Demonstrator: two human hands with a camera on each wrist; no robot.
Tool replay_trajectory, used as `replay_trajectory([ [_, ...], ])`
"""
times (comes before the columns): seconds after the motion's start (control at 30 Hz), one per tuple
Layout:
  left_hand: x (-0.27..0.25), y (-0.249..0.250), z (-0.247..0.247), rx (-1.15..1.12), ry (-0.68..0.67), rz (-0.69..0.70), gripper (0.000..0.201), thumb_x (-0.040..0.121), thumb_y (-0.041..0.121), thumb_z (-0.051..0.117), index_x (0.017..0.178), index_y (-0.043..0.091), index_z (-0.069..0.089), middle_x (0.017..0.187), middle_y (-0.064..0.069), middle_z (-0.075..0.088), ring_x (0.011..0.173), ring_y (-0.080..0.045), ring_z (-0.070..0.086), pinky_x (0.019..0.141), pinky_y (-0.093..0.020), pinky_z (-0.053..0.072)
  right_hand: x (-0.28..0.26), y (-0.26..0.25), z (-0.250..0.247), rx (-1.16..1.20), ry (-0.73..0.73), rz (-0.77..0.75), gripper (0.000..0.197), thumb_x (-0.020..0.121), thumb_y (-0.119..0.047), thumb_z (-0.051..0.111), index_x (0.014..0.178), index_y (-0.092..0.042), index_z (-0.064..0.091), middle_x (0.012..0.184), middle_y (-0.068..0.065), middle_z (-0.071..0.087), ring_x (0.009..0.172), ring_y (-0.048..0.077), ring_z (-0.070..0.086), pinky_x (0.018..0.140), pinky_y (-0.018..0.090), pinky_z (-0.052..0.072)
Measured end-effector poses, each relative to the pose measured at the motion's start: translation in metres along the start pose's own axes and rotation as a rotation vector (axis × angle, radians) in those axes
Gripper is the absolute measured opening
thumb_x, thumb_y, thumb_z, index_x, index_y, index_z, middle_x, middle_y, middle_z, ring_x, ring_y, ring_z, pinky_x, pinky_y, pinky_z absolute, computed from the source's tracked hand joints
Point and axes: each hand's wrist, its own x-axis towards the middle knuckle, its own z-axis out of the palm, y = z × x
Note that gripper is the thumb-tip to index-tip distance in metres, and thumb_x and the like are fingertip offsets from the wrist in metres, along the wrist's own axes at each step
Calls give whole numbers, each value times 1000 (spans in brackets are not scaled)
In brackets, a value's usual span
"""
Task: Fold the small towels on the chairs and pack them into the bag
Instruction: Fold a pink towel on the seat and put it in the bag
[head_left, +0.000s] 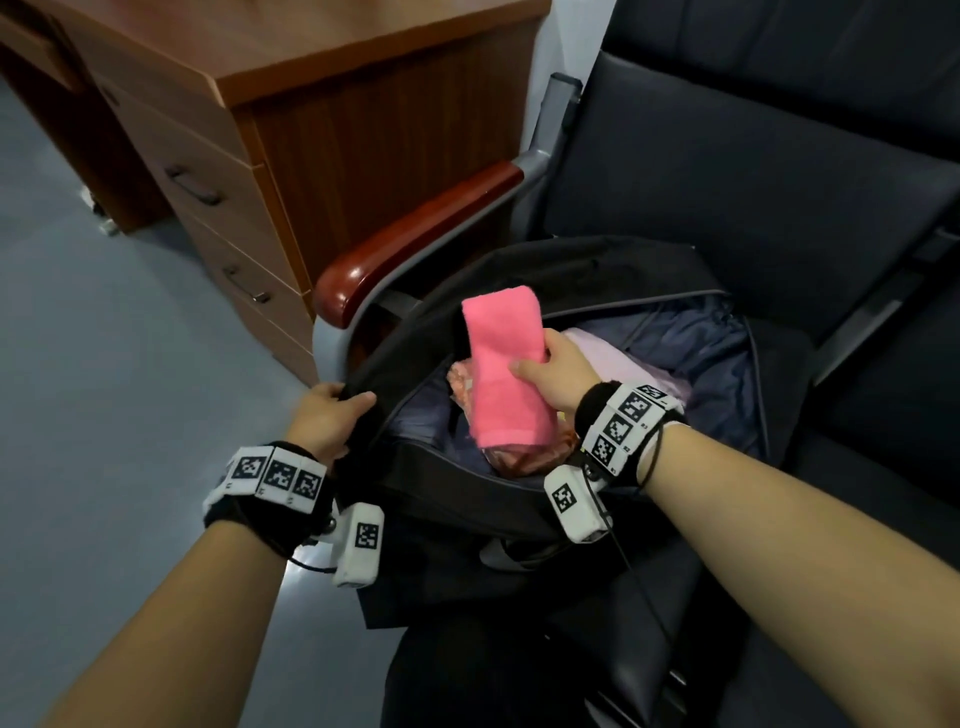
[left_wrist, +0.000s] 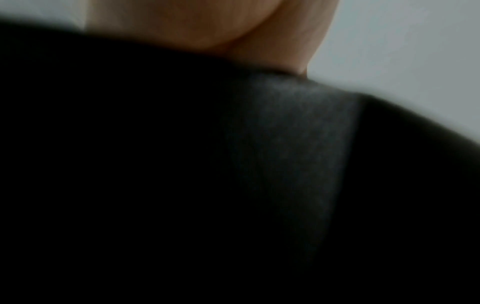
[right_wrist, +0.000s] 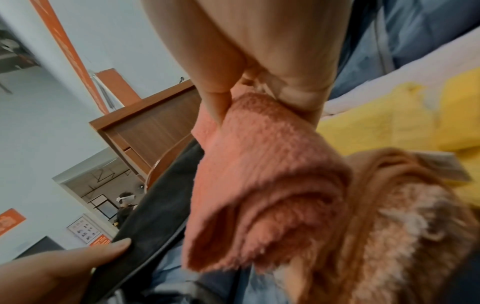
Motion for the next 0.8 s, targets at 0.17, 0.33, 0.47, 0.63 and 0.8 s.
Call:
replay_trajectory([
  [0.17, -30, 33, -2, -100, 28, 111, 12, 99, 26, 56, 94, 16, 52, 94, -11, 57, 83, -28, 60, 45, -31, 50, -11, 5, 6, -130, -236, 27, 34, 89, -10, 68, 121, -1, 59, 114, 19, 68, 105, 37, 65, 95, 46, 52],
  [0.33, -61, 63, -19, -238, 123, 352, 19, 100, 24, 52, 82, 25, 46, 75, -3, 54, 53, -9, 58, 36, -23, 46, -12, 1, 9, -460, -367, 61, 38, 84, -16, 73, 118, -4, 60, 104, 13, 67, 94, 28, 64, 81, 32, 53],
  [0.47, -76, 71, -29, -328, 180, 472, 17, 98, 22, 54, 82, 27, 49, 73, 2, 58, 52, -4, 59, 39, -24, 47, -8, -18, 28, -386, -430, -60, 39, 82, -22, 76, 114, -4, 62, 100, 3, 64, 93, 24, 61, 73, 17, 52],
  [0.63, -81, 73, -27, -339, 151, 515, 17, 98, 22, 54, 82, 27, 50, 68, 10, 61, 57, -8, 61, 41, -23, 48, -7, 3, 44, -399, -429, 30, 73, 83, -20, 77, 144, -13, 40, 121, 9, 64, 103, 24, 62, 82, 28, 51],
  [0.8, -76, 71, -21, -298, 140, 481, 16, 99, 22, 54, 84, 26, 50, 67, 9, 60, 54, -6, 61, 40, -23, 48, -12, 15, 45, -567, -638, -58, 95, 81, -13, 76, 152, -45, 21, 153, 9, 35, 99, 26, 61, 61, 21, 53],
])
